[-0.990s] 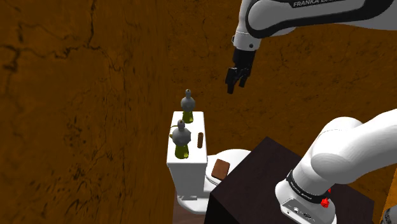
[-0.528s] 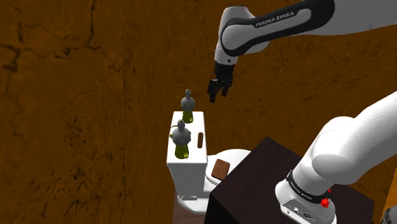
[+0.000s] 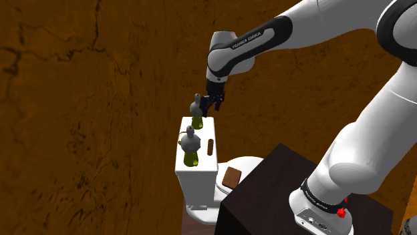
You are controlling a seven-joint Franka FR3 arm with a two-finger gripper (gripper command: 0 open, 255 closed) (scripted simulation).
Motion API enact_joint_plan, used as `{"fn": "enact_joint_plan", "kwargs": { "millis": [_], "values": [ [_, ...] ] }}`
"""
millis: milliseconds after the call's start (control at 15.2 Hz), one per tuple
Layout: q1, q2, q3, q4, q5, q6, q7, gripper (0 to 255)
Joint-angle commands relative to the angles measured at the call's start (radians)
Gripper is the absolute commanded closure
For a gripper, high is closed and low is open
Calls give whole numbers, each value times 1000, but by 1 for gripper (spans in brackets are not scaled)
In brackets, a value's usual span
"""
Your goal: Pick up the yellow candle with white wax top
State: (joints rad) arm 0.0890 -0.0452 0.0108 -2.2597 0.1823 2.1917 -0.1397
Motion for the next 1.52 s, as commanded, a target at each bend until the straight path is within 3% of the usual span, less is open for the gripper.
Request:
{"fn": "enact_joint_plan", "kwargs": {
  "millis": [0,594,1254,1320,1452],
  "values": [
    [8,69,7,34,18,37,-7,0],
    [30,406,43,270,76,144,-40,0],
    [29,478,49,262,90,223,-62,0],
    [28,478,48,262,90,223,-62,255],
    [28,477,48,261,90,223,-62,255]
  ]
}}
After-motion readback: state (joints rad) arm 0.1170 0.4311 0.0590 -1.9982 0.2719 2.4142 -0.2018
